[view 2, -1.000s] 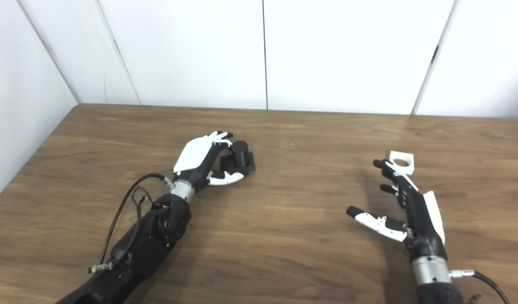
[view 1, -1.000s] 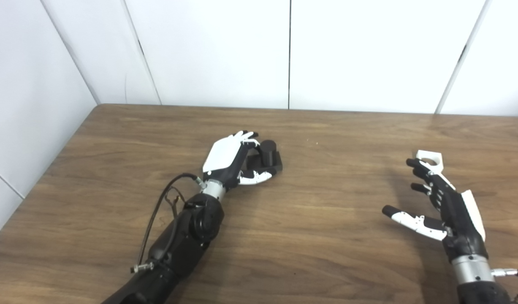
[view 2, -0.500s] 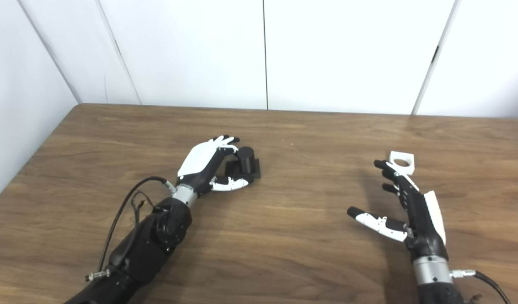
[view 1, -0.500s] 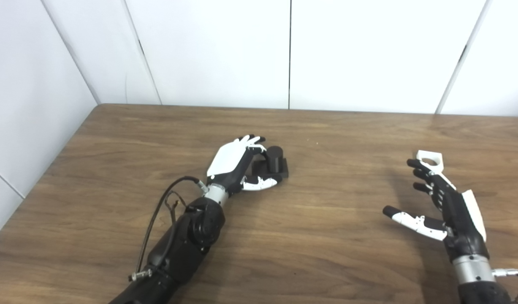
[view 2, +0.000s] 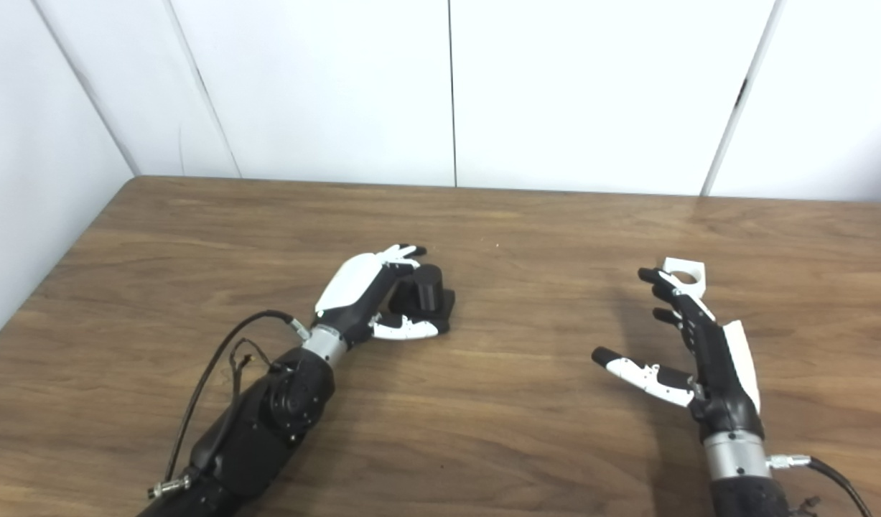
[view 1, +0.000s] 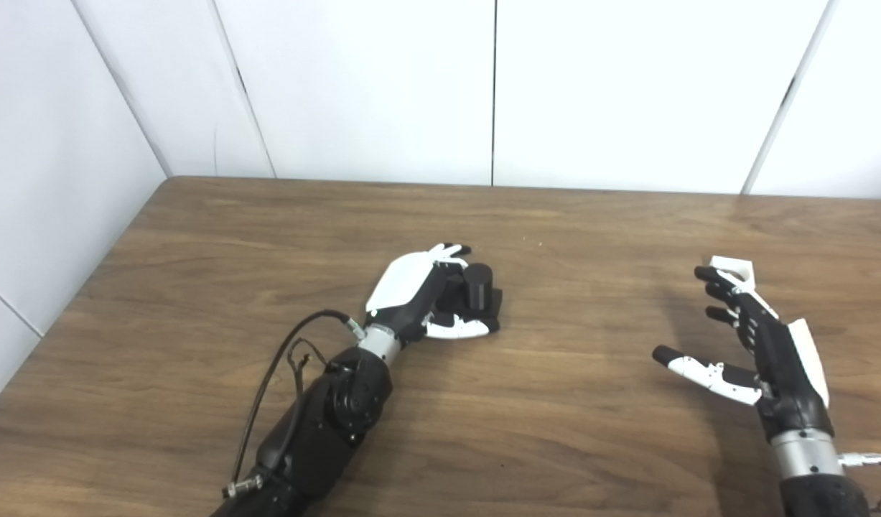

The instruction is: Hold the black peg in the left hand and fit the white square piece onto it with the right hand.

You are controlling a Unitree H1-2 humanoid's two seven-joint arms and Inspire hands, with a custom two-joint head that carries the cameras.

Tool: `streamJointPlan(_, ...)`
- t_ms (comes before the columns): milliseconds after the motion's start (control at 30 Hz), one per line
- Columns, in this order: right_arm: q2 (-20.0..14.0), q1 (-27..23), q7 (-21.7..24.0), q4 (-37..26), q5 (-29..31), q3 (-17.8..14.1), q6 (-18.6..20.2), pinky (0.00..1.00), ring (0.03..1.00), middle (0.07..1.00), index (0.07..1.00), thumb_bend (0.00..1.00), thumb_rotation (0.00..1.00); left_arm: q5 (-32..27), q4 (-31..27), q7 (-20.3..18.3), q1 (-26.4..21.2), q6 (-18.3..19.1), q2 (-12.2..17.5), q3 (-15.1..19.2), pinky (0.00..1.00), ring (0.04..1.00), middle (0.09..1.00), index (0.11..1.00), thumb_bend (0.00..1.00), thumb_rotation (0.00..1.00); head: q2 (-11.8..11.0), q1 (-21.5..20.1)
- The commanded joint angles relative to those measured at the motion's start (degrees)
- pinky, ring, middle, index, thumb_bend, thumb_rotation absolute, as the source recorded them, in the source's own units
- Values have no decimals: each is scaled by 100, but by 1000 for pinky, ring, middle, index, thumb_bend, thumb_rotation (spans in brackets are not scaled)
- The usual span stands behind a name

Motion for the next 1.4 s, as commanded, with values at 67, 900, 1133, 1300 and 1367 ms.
streamJointPlan(67,14,-179,-86,-231,-38,-21,-93,816,884,899,814,732,185,112,-200,-185,-1,-156,-46,-158,941,960,913,562,784,407,-1,-20)
streamJointPlan(900,-14,-203,-46,-174,52,-15,-141,827,898,911,821,736,178,177,-752,-474,494,-407,-258,-385,961,964,913,571,786,398,32,-68)
streamJointPlan(1133,0,-194,-46,-200,46,-4,-106,846,906,912,822,733,184,179,-782,-541,496,-430,-267,-367,963,973,915,572,786,400,59,-143)
streamJointPlan(1300,3,-179,-56,-190,58,-8,-153,843,899,910,822,734,185,226,-796,-604,453,-399,-195,-353,981,982,922,581,788,399,59,-151)
streamJointPlan(1367,-2,-174,-51,-187,63,-4,-175,840,900,910,824,732,189,275,-799,-641,427,-368,-155,-361,981,984,925,588,784,403,60,-136)
